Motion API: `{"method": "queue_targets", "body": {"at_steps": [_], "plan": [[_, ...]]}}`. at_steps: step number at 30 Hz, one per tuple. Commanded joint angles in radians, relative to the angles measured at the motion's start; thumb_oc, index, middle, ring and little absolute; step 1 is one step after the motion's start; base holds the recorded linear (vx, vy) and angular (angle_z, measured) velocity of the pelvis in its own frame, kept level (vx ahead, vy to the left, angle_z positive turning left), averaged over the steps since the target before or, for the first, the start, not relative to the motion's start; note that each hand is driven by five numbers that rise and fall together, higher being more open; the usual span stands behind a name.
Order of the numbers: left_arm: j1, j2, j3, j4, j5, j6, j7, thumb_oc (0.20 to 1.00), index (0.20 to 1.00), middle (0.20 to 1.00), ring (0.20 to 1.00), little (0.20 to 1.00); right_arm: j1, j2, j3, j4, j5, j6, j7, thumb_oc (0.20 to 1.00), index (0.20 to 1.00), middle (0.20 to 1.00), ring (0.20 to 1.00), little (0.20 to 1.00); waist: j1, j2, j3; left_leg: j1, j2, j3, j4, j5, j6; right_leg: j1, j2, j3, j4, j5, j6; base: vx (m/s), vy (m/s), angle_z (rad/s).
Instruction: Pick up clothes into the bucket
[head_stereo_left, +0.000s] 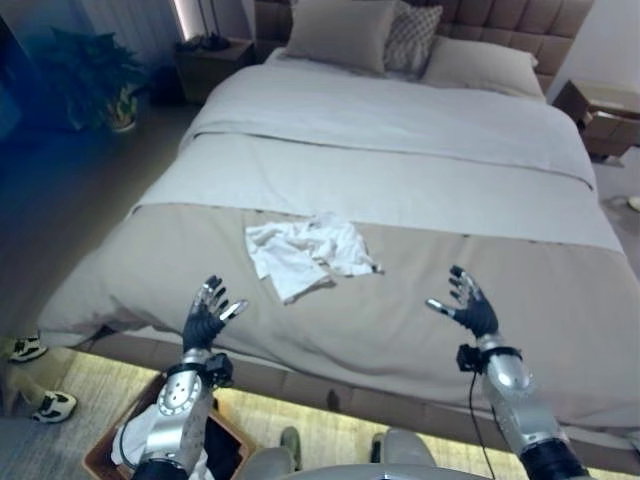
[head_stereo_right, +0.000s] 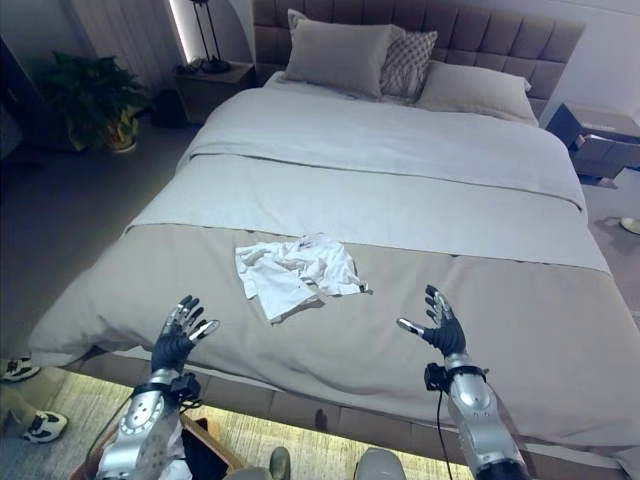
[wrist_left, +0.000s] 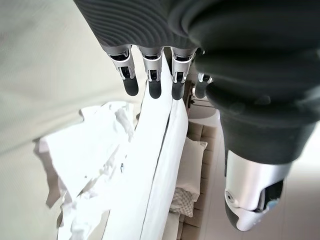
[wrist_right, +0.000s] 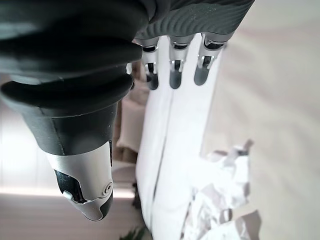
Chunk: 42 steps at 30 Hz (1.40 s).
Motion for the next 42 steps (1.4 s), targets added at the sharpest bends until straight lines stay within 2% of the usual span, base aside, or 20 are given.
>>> {"method": "queue_targets", "body": {"at_steps": [1, 4, 5, 6, 7, 8, 9, 10, 12, 13, 14, 17, 20, 24, 29, 34, 42], "plan": [[-0.044, 0.038, -0.004, -0.108, 0.012, -0.054, -0.013, 1.0, 1.0, 1.0, 1.0, 1.0, -0.12, -0.024, 0.026, -0.017, -0.012, -0.034, -0.029, 1.0, 1.0, 1.0, 1.0, 1.0, 0.013, -0.022, 0.023, -0.075, 0.038, -0.049, 0.079, -0.043, -0.025, 0.046, -0.066, 0.031, -0.194, 0.263, 0.065, -0.04, -0.222, 0.14], [-0.078, 0.054, -0.03, -0.097, 0.005, -0.072, 0.001, 1.0, 1.0, 1.0, 1.0, 1.0, -0.184, -0.035, 0.066, 0.009, -0.042, -0.036, -0.055, 1.0, 1.0, 1.0, 1.0, 1.0, 0.014, -0.042, 0.066, -0.129, 0.062, -0.083, 0.11, -0.06, -0.059, -0.002, -0.084, 0.03, -0.364, 0.292, 0.087, -0.04, -0.256, 0.3], [-0.079, 0.051, -0.038, -0.11, -0.005, -0.069, 0.002, 1.0, 1.0, 1.0, 1.0, 1.0, -0.226, -0.046, 0.084, 0.024, -0.069, -0.026, -0.074, 1.0, 1.0, 1.0, 1.0, 1.0, 0.039, -0.06, 0.089, -0.185, 0.065, -0.092, 0.139, -0.05, -0.074, -0.003, -0.09, -0.004, -0.362, 0.285, 0.088, -0.02, -0.191, 0.46], [-0.081, 0.051, -0.038, -0.11, -0.005, -0.068, 0.003, 1.0, 1.0, 1.0, 1.0, 1.0, -0.229, -0.046, 0.084, 0.027, -0.069, -0.027, -0.074, 1.0, 1.0, 1.0, 1.0, 1.0, 0.037, -0.06, 0.088, -0.188, 0.065, -0.093, 0.141, -0.05, -0.075, -0.004, -0.09, -0.005, -0.362, 0.285, 0.088, -0.1, -0.256, 0.56], [-0.099, 0.046, -0.056, -0.121, -0.026, -0.073, -0.002, 1.0, 1.0, 1.0, 1.0, 1.0, -0.252, -0.062, 0.084, 0.047, -0.078, -0.028, -0.098, 1.0, 1.0, 1.0, 1.0, 1.0, 0.055, -0.054, 0.113, -0.241, 0.074, -0.114, 0.139, -0.026, -0.095, -0.023, -0.084, -0.055, -0.362, 0.273, 0.087, -0.08, -0.148, 0.59], [-0.099, 0.045, -0.056, -0.121, -0.027, -0.072, -0.002, 1.0, 1.0, 1.0, 1.0, 1.0, -0.253, -0.063, 0.084, 0.048, -0.078, -0.028, -0.098, 1.0, 1.0, 1.0, 1.0, 1.0, 0.051, -0.052, 0.112, -0.245, 0.074, -0.118, 0.14, -0.026, -0.096, -0.023, -0.084, -0.06, -0.362, 0.273, 0.087, -0.09, -0.217, 0.76], [-0.103, 0.044, -0.067, -0.131, -0.031, -0.074, -0.004, 1.0, 1.0, 1.0, 1.0, 1.0, -0.26, -0.072, 0.078, 0.059, -0.092, -0.029, -0.122, 1.0, 1.0, 1.0, 1.0, 1.0, 0.056, -0.042, 0.127, -0.271, 0.083, -0.127, 0.143, -0.015, -0.106, -0.027, -0.087, -0.096, -0.361, 0.265, 0.086, -0.13, -0.172, 0.78], [-0.129, 0.042, -0.091, -0.14, -0.034, -0.078, 0.006, 1.0, 1.0, 1.0, 1.0, 1.0, -0.296, -0.088, 0.076, 0.097, -0.108, -0.026, -0.166, 1.0, 1.0, 1.0, 1.0, 1.0, 0.056, -0.024, 0.171, -0.349, 0.102, -0.1, 0.178, 0.008, -0.116, -0.044, -0.106, -0.153, -0.347, 0.255, 0.084, -0.13, -0.169, 0.76], [-0.131, 0.042, -0.091, -0.14, -0.034, -0.078, 0.006, 1.0, 1.0, 1.0, 1.0, 1.0, -0.299, -0.089, 0.076, 0.099, -0.108, -0.026, -0.166, 1.0, 1.0, 1.0, 1.0, 1.0, 0.053, -0.022, 0.168, -0.357, 0.102, -0.104, 0.183, 0.007, -0.117, -0.048, -0.106, -0.156, -0.345, 0.255, 0.084, -0.11, -0.035, 0.7], [-0.147, 0.039, -0.102, -0.151, -0.042, -0.086, 0.026, 1.0, 1.0, 1.0, 1.0, 1.0, -0.384, -0.099, 0.101, 0.151, -0.148, -0.015, -0.218, 1.0, 1.0, 1.0, 1.0, 1.0, 0.055, 0.006, 0.192, -0.392, 0.106, -0.095, 0.158, 0.04, -0.111, -0.117, -0.101, -0.156, -0.302, 0.236, 0.077, -0.13, 0.043, 0.69], [-0.151, 0.04, -0.103, -0.147, -0.038, -0.093, 0.047, 1.0, 1.0, 1.0, 1.0, 1.0, -0.456, -0.097, 0.118, 0.191, -0.18, -0.005, -0.254, 1.0, 1.0, 1.0, 1.0, 1.0, 0.059, 0.014, 0.204, -0.417, 0.107, -0.093, 0.149, 0.049, -0.104, -0.17, -0.102, -0.135, -0.269, 0.236, 0.072, -0.15, 0.045, 0.52], [-0.163, 0.045, -0.097, -0.147, -0.025, -0.098, 0.071, 1.0, 1.0, 1.0, 1.0, 1.0, -0.532, -0.117, 0.142, 0.242, -0.237, 0.013, -0.287, 1.0, 1.0, 1.0, 1.0, 1.0, 0.073, 0.017, 0.222, -0.433, 0.107, -0.084, 0.143, 0.05, -0.098, -0.216, -0.109, -0.119, -0.24, 0.23, 0.07, -0.03, 0.007, -0.02], [-0.191, 0.056, -0.098, -0.145, -0.008, -0.108, 0.106, 1.0, 1.0, 1.0, 1.0, 1.0, -0.683, -0.183, 0.179, 0.328, -0.336, 0.049, -0.337, 1.0, 1.0, 1.0, 1.0, 1.0, 0.087, 0.03, 0.255, -0.488, 0.105, -0.092, 0.132, 0.066, -0.098, -0.279, -0.12, -0.122, -0.213, 0.226, 0.071, -0.07, -0.026, -0.01], [-0.211, 0.054, -0.104, -0.13, 0.005, -0.111, 0.132, 1.0, 1.0, 1.0, 1.0, 1.0, -0.804, -0.215, 0.219, 0.413, -0.39, 0.078, -0.366, 1.0, 1.0, 1.0, 1.0, 1.0, 0.102, 0.028, 0.283, -0.524, 0.102, -0.103, 0.153, 0.061, -0.094, -0.316, -0.122, -0.121, -0.193, 0.224, 0.069, -0.03, -0.029, 0.06], [-0.206, 0.053, -0.102, -0.146, 0.03, -0.12, 0.188, 1.0, 1.0, 1.0, 1.0, 1.0, -0.99, -0.276, 0.295, 0.522, -0.453, 0.12, -0.413, 1.0, 1.0, 1.0, 1.0, 1.0, 0.119, 0.031, 0.284, -0.623, 0.097, -0.124, 0.172, 0.06, -0.096, -0.405, -0.132, -0.141, -0.158, 0.226, 0.075, 0.01, -0.029, 0.06], [-0.21, 0.05, -0.109, -0.152, 0.053, -0.115, 0.208, 1.0, 1.0, 1.0, 1.0, 1.0, -1.061, -0.314, 0.31, 0.503, -0.467, 0.133, -0.442, 1.0, 1.0, 1.0, 1.0, 1.0, 0.122, 0.022, 0.284, -0.694, 0.092, -0.132, 0.206, 0.053, -0.098, -0.458, -0.138, -0.153, -0.132, 0.212, 0.072, 0.02, -0.018, 0.17], [-0.203, 0.056, -0.109, -0.182, 0.052, -0.124, 0.227, 1.0, 1.0, 1.0, 1.0, 1.0, -1.186, -0.384, 0.322, 0.509, -0.454, 0.14, -0.516, 1.0, 1.0, 1.0, 1.0, 1.0, 0.144, 0.018, 0.284, -0.772, 0.086, -0.152, 0.192, 0.067, -0.109, -0.529, -0.151, -0.184, -0.104, 0.2, 0.077, 0.03, -0.007, 0.15]]}}
